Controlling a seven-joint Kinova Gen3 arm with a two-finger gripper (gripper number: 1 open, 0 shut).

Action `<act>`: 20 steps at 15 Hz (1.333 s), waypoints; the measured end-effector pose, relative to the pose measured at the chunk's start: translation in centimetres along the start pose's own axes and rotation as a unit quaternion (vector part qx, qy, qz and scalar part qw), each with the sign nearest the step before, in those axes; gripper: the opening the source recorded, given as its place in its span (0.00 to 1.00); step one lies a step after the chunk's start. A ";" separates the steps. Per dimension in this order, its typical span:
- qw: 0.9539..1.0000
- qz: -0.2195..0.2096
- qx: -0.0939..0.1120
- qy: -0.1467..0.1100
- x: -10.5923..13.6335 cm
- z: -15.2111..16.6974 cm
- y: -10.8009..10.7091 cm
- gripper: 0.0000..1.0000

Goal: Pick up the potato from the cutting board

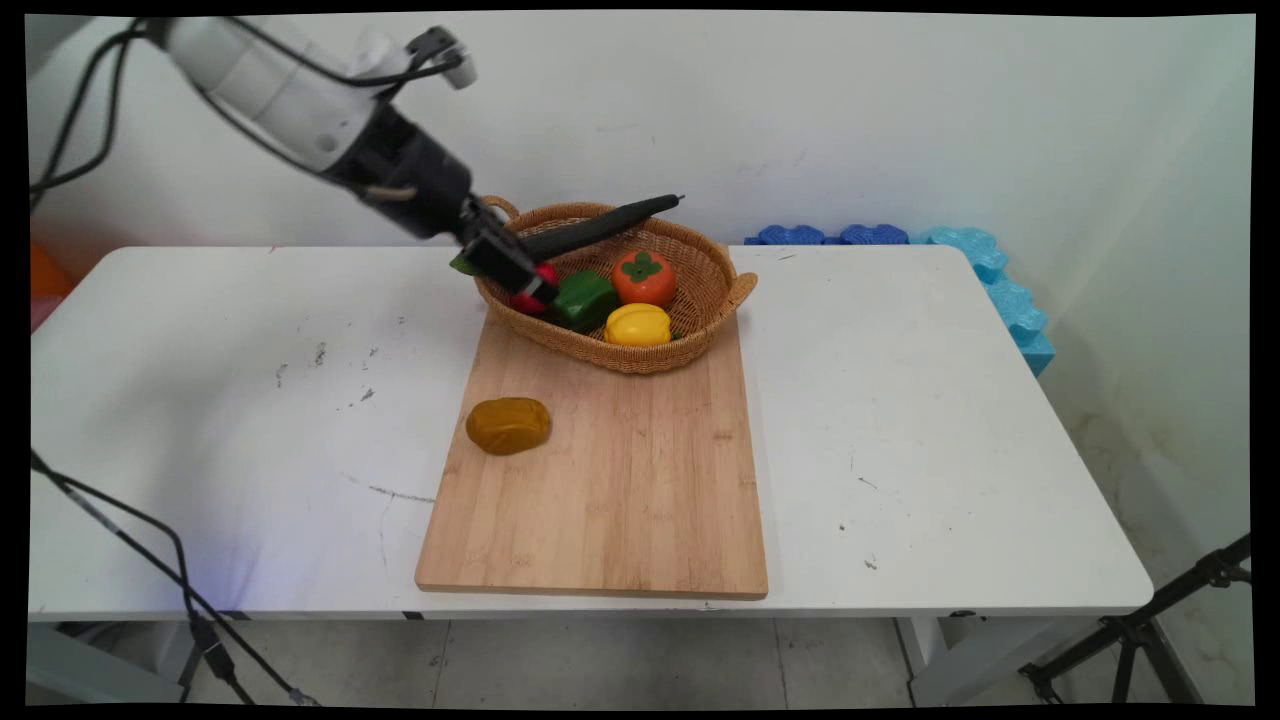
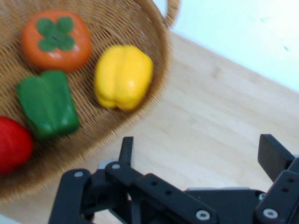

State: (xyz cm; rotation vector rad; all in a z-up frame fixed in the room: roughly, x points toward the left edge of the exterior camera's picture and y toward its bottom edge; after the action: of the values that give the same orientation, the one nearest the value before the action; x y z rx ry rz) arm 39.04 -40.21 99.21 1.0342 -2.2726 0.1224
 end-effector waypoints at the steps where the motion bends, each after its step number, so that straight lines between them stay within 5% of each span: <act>1: 1.000 0.001 -0.004 -0.006 -1.1 -0.5 0.7 1.00; 6: 0.999 0.000 -0.006 -0.032 -5.8 -0.8 2.8 1.00; 11: 0.998 -0.002 0.017 -0.055 -9.4 1.4 3.3 1.00; 20: 0.996 0.016 0.057 -0.071 -11.3 7.3 2.0 1.00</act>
State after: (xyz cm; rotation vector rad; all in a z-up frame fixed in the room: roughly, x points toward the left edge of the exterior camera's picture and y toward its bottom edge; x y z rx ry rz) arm 39.50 -33.94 87.22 1.0949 -2.4357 0.2002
